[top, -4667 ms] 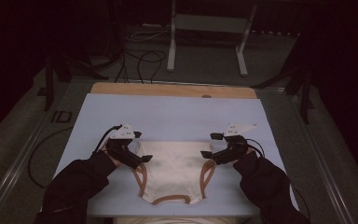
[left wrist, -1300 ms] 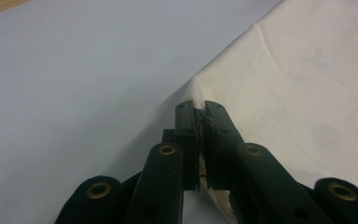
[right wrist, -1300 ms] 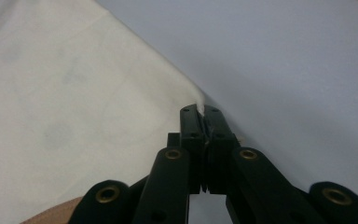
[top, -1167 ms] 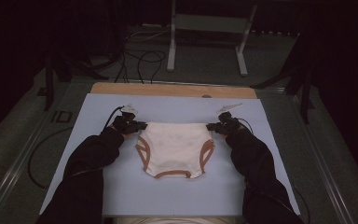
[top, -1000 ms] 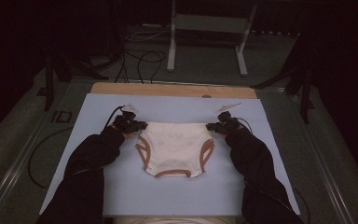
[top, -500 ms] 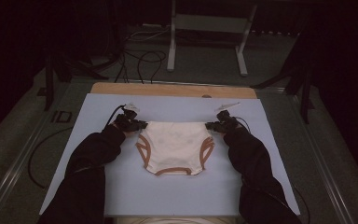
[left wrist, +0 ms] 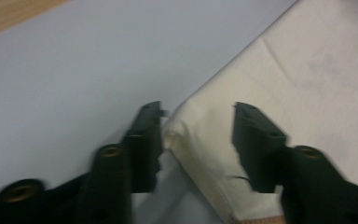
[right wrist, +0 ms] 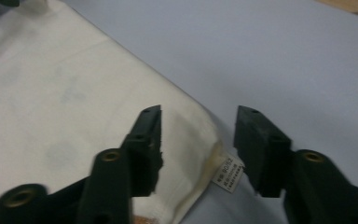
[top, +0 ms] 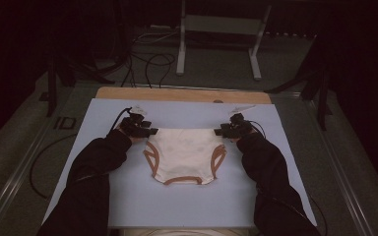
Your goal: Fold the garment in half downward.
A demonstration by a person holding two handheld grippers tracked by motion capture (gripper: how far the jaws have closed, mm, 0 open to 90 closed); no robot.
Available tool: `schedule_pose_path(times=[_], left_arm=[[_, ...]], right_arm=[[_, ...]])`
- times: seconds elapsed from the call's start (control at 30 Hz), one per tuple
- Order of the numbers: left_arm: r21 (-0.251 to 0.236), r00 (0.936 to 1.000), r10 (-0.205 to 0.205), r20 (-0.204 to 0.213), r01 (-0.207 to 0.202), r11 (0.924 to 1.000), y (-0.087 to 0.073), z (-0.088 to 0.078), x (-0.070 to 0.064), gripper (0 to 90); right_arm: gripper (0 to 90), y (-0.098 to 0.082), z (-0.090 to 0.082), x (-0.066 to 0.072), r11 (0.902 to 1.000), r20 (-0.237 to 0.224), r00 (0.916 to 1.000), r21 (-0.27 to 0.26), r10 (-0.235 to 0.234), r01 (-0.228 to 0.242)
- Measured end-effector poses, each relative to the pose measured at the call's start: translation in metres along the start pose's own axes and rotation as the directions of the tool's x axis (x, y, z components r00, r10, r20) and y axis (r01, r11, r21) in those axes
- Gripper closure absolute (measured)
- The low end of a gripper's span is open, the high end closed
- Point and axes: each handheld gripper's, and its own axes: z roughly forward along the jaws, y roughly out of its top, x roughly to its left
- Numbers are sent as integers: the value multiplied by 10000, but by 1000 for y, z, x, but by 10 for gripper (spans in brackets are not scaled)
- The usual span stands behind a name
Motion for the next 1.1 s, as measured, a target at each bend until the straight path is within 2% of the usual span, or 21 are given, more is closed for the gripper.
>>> schedule_pose_path(times=[0.07,0.1,0.13,0.23,0.27,0.3,0.43,0.5,0.53,0.57,0.6,0.7,0.73,0.83,0.93,1.03,1.07,1.1], left_arm=[[-32,10000,-85,51,85,10000,2,-3,-1,405],[-32,10000,-85,51,85,10000,2,-3,-1,367],[-54,10000,-45,85,45,10000,3,-6,-2,340],[-32,9996,-133,246,134,9999,4,-9,-3,231],[-87,9983,44,579,-39,10000,5,-13,-5,173],[-126,9975,115,696,-107,9999,5,-14,-7,133],[-252,9945,427,951,-405,9989,7,-20,-16,6],[-200,9938,517,988,-500,9985,8,-22,-19,0],[-281,9912,770,1079,-743,9968,9,-25,-25,0],[-281,9912,770,1079,-743,9968,9,-25,-25,0],[-388,9893,957,1103,-919,9950,10,-29,-31,0],[-467,9870,1075,1197,-1025,9936,11,-34,-35,0],[-648,9849,1151,1295,-1074,9921,11,-39,-40,0],[-731,9828,1320,1290,-1233,9897,11,-43,-45,0],[-800,9760,1562,1519,-1454,9861,11,-48,-53,0],[-693,9726,1714,1574,-1622,9843,11,-50,-57,0],[-686,9681,1862,1676,-1769,9818,10,-53,-61,0],[-686,9681,1862,1676,-1769,9818,10,-53,-61,0]], right_arm=[[425,1,-2,2,9998,-37,9999,-151,-119,118],[425,1,-2,2,9998,-37,9999,-151,-119,118],[370,2,-4,4,9998,-132,9999,-151,-93,91],[329,2,-6,6,9997,-205,9997,-200,-128,124],[283,2,-9,8,9997,-232,9997,-226,-82,77],[270,1,-10,8,9997,-262,9996,-250,-85,79],[173,1,-17,11,9989,-578,9983,-460,-13,-14],[154,0,-20,14,9988,-667,9978,-495,22,-56],[149,0,-23,15,9986,-785,9969,-525,-13,-28],[142,0,-24,16,9981,-860,9963,-609,-76,24],[143,0,-26,18,9979,-874,9961,-643,-116,60],[133,0,-30,21,9974,-819,9960,-659,-344,290],[106,-1,-32,25,9964,-770,9960,-743,-454,396],[106,-1,-34,29,9952,-761,9953,-813,-604,542],[105,-3,-39,36,9931,-678,9949,-948,-752,687],[105,-5,-42,40,9922,-614,9944,-953,-864,803],[105,-6,-44,43,9912,-608,9938,-1000,-930,867],[105,-6,-44,43,9912,-608,9938,-1000,-930,867]])
